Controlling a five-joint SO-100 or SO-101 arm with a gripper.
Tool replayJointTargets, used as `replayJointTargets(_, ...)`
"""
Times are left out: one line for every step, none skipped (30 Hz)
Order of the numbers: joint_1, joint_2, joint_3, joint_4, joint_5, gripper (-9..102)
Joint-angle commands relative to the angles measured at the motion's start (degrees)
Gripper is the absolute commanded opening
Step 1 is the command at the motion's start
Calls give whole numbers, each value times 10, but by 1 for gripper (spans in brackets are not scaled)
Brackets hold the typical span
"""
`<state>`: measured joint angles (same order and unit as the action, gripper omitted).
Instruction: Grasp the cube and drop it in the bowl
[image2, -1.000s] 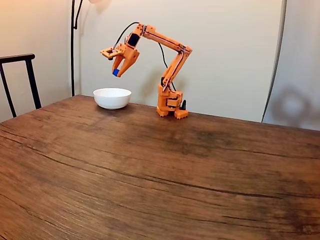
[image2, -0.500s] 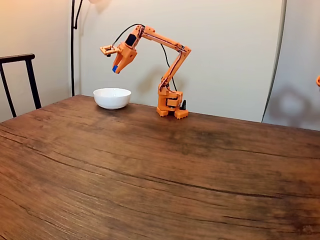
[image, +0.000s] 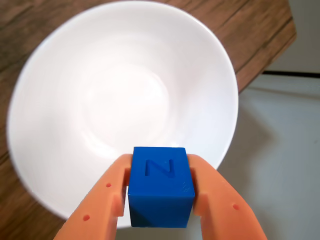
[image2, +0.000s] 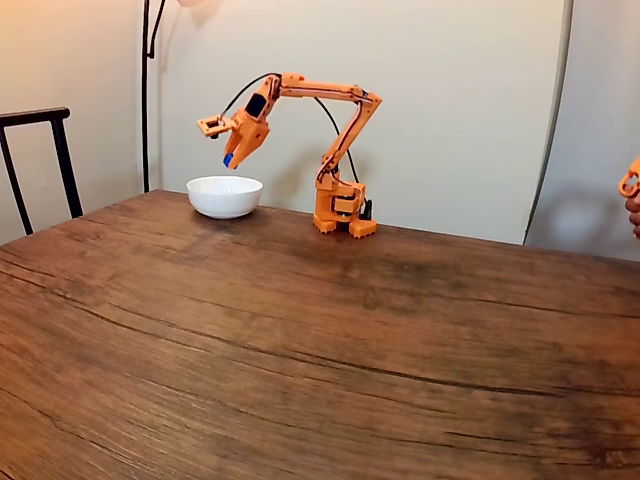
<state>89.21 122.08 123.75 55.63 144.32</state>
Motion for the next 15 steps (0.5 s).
replayJointTargets(-1,9,20,-43,4,10)
replayJointTargets(-1,9,26,-54,4,10)
replayJointTargets(-1,8,33,-63,4,10)
replayJointTargets(-1,8,39,-72,4,12)
replayJointTargets(-2,8,43,-79,4,14)
replayJointTargets(-3,8,47,-84,4,17)
replayJointTargets(-4,8,50,-85,4,20)
replayJointTargets(-6,7,51,-84,4,23)
replayJointTargets(-7,7,51,-81,4,26)
replayJointTargets(-8,7,51,-78,4,28)
replayJointTargets(-9,7,51,-77,4,30)
replayJointTargets(-9,7,51,-71,4,31)
replayJointTargets(-9,7,48,-63,4,31)
replayJointTargets(-7,8,46,-56,4,31)
replayJointTargets(-7,10,42,-48,4,31)
